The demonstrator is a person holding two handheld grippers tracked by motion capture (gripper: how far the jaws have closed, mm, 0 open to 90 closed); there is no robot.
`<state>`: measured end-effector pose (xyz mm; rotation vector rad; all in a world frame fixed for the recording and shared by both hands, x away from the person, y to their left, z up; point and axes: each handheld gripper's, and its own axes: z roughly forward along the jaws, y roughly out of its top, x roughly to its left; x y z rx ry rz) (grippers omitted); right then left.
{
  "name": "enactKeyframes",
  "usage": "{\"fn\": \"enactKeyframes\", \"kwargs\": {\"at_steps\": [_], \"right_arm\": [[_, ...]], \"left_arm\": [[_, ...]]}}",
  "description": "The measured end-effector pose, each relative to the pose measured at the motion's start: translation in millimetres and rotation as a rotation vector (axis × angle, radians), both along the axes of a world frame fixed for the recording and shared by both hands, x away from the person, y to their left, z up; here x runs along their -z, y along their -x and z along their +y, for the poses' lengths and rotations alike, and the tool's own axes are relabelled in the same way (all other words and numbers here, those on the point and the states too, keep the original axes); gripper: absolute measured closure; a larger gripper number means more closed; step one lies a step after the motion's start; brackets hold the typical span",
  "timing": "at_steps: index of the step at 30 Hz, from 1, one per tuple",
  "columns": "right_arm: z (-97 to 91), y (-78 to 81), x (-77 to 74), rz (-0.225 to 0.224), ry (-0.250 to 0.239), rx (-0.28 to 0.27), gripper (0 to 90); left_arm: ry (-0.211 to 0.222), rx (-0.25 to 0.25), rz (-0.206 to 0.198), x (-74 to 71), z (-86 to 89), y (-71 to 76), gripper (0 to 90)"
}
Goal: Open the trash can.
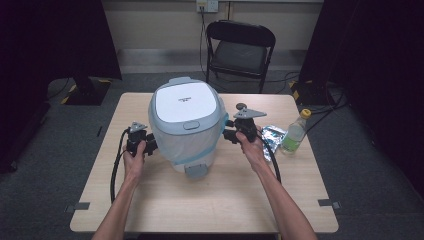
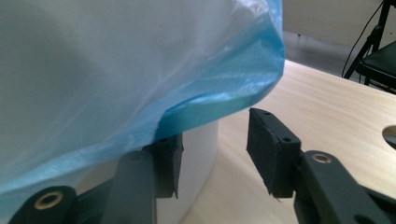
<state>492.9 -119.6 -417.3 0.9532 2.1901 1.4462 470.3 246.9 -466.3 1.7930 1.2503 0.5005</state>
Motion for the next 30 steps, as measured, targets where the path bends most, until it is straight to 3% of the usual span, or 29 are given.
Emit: {"fn": "enactKeyframes", "kwargs": {"at_steps": [3,5,8,11,15,20,23,26,28,30], "right_arm": [[-4.9,9.3,-1.2,0.002,0.019,0.006,49.0],[-8.1,9.2,-0.8,0.013,0.014,0.001,46.0],[-7.1,11.0,-1.1,0.016,0.013,-0.001,53.4],[-4.4,16.3,-1.7,0.008,0.010,0.000,59.8],[-5.5,27.6,-3.5,0.006,0.020,-0.032,58.3],[-8.6,45.8,-3.3,0.008,0.045,-0.043,54.6],[-11.5,45.0,-0.3,0.014,0.105,-0.009,38.9],[-11.9,35.4,5.8,-0.016,0.141,0.084,39.2],[-13.3,28.0,9.5,-0.020,0.121,0.124,40.9],[-15.8,23.2,11.9,-0.005,0.087,0.127,43.4]], "left_arm": [[0.031,0.030,0.007,-0.5,-0.4,0.8,55.8],[0.024,0.030,0.004,-0.7,-2.0,0.6,55.8],[0.038,0.041,0.006,-0.3,-2.5,1.0,59.4],[0.022,0.044,-0.007,-0.8,-5.7,3.3,66.7],[0.041,0.060,-0.011,1.2,-6.6,7.6,70.1],[0.034,0.083,-0.015,0.8,-9.1,14.1,71.2],[0.040,0.094,-0.003,1.7,-8.6,13.6,60.6],[0.039,0.120,0.003,1.2,-12.8,15.9,55.8],[0.017,0.129,0.002,-0.3,-15.4,17.5,54.0],[0.024,0.140,0.004,0.0,-15.2,18.2,52.8]]}}
